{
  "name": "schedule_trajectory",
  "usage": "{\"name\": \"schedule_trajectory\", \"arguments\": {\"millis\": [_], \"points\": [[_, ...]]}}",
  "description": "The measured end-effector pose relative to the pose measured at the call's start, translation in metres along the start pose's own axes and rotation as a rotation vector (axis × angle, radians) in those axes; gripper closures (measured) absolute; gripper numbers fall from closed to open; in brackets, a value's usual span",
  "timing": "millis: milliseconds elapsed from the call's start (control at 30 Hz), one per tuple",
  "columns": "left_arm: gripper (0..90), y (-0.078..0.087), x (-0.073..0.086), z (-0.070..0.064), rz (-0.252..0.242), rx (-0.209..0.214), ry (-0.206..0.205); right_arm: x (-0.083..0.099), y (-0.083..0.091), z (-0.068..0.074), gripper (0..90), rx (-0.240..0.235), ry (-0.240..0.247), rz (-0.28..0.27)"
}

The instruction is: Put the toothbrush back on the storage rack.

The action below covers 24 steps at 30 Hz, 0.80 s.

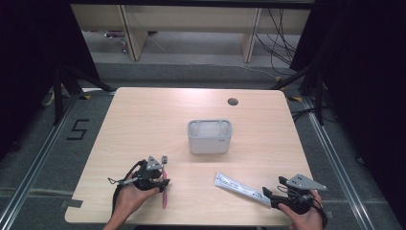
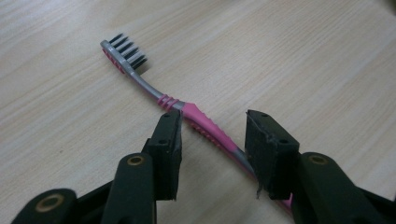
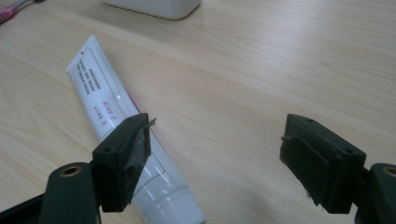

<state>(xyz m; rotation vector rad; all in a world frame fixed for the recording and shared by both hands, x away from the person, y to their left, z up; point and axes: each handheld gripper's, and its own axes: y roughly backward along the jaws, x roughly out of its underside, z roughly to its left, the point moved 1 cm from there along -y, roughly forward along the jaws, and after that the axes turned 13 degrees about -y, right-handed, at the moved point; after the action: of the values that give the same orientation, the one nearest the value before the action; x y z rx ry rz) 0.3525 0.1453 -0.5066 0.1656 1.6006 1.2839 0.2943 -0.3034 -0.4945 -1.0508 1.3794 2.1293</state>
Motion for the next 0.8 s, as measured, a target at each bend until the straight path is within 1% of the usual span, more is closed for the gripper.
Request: {"name": "schedule_trajectory", "arguments": {"millis": [133, 200, 267, 300, 333, 400, 433, 467, 500, 533, 600, 633, 667, 700, 733, 767, 800], "points": [[58.8, -0.002, 0.000, 0.004, 0.041, 0.000, -0.039, 0.000, 0.000, 0.001, 24.7, -0.002, 0.003, -0.002], [59.7, -0.003, 0.000, 0.005, 0.047, -0.001, -0.041, 0.000, 0.000, 0.001, 24.8, 0.000, 0.008, 0.006], [61.6, -0.002, -0.001, 0.005, 0.060, -0.003, -0.054, 0.000, -0.001, 0.002, 24.8, -0.006, 0.003, 0.004], [62.7, -0.001, -0.001, 0.004, 0.069, -0.009, -0.047, 0.000, 0.000, 0.002, 24.9, -0.004, 0.008, 0.007], [64.0, -0.001, -0.001, 0.006, 0.077, -0.010, -0.073, 0.000, 0.000, 0.001, 24.9, -0.003, 0.011, 0.004], [67.1, 0.000, -0.002, 0.007, 0.088, 0.000, -0.090, 0.000, 0.000, 0.001, 24.9, -0.002, 0.012, 0.002], [68.3, 0.000, -0.002, 0.007, 0.091, -0.004, -0.089, 0.000, 0.000, 0.001, 24.9, -0.003, 0.009, 0.003], [69.4, 0.000, -0.003, 0.008, 0.103, 0.006, -0.099, 0.000, 0.000, 0.001, 24.9, -0.003, 0.010, 0.001], [70.5, 0.000, -0.003, 0.009, 0.106, 0.007, -0.098, 0.000, 0.000, 0.001, 24.9, -0.002, 0.010, -0.007], [71.7, 0.001, -0.004, 0.009, 0.122, 0.011, -0.109, 0.000, 0.000, 0.001, 24.9, 0.002, 0.006, -0.004], [73.7, 0.000, -0.005, 0.010, 0.135, 0.017, -0.125, 0.000, 0.001, 0.001, 24.9, 0.007, 0.011, -0.007], [74.5, 0.001, -0.006, 0.011, 0.150, 0.022, -0.124, 0.000, 0.000, 0.001, 25.0, 0.000, 0.011, -0.005], [75.1, 0.002, -0.008, 0.012, 0.182, 0.030, -0.130, 0.000, 0.000, 0.001, 25.0, -0.002, 0.010, -0.001], [75.7, 0.002, -0.009, 0.013, 0.191, 0.035, -0.135, 0.000, 0.000, 0.001, 25.0, -0.003, 0.012, 0.000], [76.5, 0.001, -0.010, 0.014, 0.204, 0.037, -0.145, 0.000, 0.000, 0.002, 25.0, -0.005, 0.009, 0.003], [77.2, 0.001, -0.011, 0.018, 0.207, 0.040, -0.181, 0.000, 0.000, 0.002, 25.0, -0.002, 0.009, -0.005], [77.7, 0.001, -0.012, 0.017, 0.220, 0.047, -0.161, 0.000, 0.000, 0.001, 25.0, 0.000, 0.013, -0.008]]}}
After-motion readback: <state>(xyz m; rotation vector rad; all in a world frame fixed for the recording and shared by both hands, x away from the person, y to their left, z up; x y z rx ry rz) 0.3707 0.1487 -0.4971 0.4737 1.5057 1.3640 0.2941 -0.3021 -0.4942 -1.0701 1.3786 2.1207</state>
